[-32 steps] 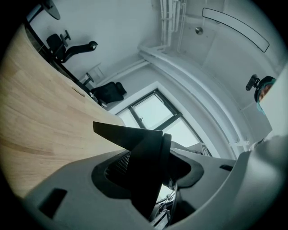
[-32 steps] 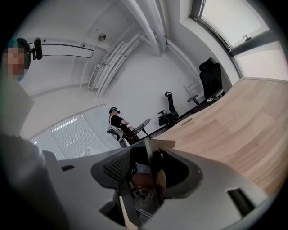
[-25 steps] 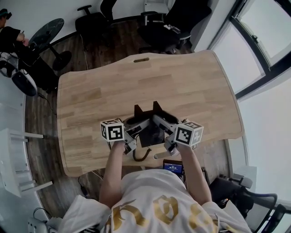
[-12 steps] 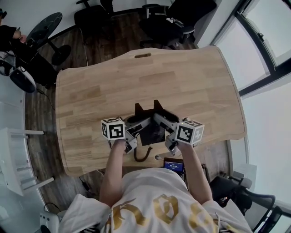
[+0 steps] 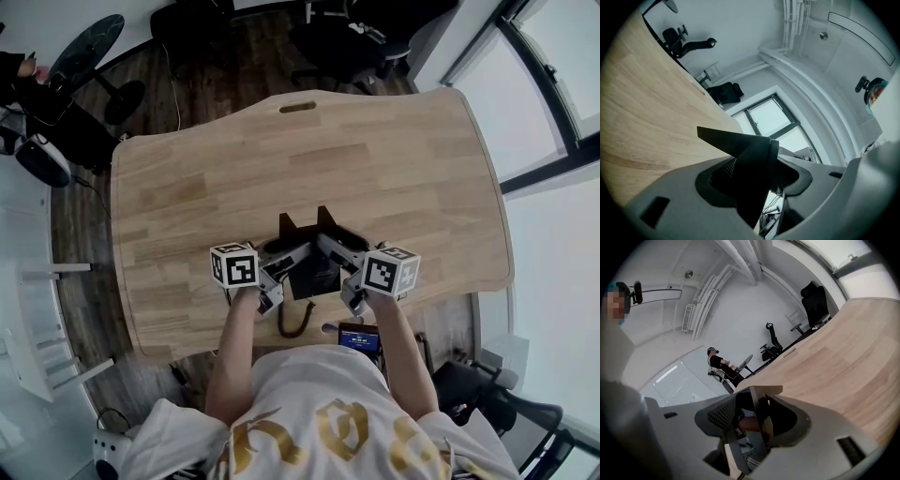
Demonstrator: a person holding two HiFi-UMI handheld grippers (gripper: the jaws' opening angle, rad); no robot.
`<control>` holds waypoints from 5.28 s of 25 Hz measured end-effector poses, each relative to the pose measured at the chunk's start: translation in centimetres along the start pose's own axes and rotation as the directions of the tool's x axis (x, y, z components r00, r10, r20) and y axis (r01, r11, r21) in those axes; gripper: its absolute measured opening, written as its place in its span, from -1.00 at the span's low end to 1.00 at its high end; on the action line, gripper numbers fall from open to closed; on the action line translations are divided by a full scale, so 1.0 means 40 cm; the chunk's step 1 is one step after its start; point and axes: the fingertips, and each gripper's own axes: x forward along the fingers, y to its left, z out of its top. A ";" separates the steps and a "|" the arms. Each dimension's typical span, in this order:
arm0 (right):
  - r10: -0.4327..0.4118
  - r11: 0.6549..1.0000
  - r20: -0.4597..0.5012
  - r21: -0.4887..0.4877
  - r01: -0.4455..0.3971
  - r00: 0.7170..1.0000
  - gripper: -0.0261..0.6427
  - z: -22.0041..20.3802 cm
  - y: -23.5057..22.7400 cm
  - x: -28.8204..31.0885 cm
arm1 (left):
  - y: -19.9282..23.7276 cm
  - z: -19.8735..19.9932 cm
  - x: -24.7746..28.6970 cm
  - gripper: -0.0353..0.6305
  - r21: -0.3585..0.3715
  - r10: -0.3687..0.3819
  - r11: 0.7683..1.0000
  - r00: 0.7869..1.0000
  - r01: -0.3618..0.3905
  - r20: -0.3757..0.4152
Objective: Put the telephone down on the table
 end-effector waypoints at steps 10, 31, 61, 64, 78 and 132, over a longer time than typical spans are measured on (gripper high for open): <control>-0.013 0.999 -0.050 0.035 0.014 0.999 -0.28 0.005 -0.073 0.058 | 0.082 0.020 0.032 -0.25 -0.044 0.013 0.999 1.000 -0.013 -0.008; -0.019 0.994 -0.120 0.106 0.032 0.993 -0.28 -0.001 -0.186 0.143 | 0.214 0.033 0.075 -0.25 -0.106 0.044 0.993 0.999 -0.047 -0.032; -0.031 0.990 -0.138 0.130 0.049 0.990 -0.35 -0.017 -0.237 0.177 | 0.296 0.029 0.080 -0.25 -0.151 0.106 0.983 0.994 -0.107 -0.019; -0.027 0.992 -0.132 0.121 0.043 0.991 -0.35 -0.019 -0.236 0.177 | 0.285 0.034 0.082 -0.25 -0.161 0.088 0.983 0.996 -0.088 -0.006; -0.079 0.997 -0.105 0.002 0.080 0.991 -0.34 -0.006 -0.233 0.172 | 0.298 0.037 0.075 -0.11 -0.136 0.183 0.974 0.983 -0.182 -0.006; -0.193 0.880 0.300 -0.369 0.300 0.934 -0.89 0.009 0.168 -0.189 | -0.210 0.078 -0.227 -0.87 0.495 0.377 0.670 0.829 -0.552 0.414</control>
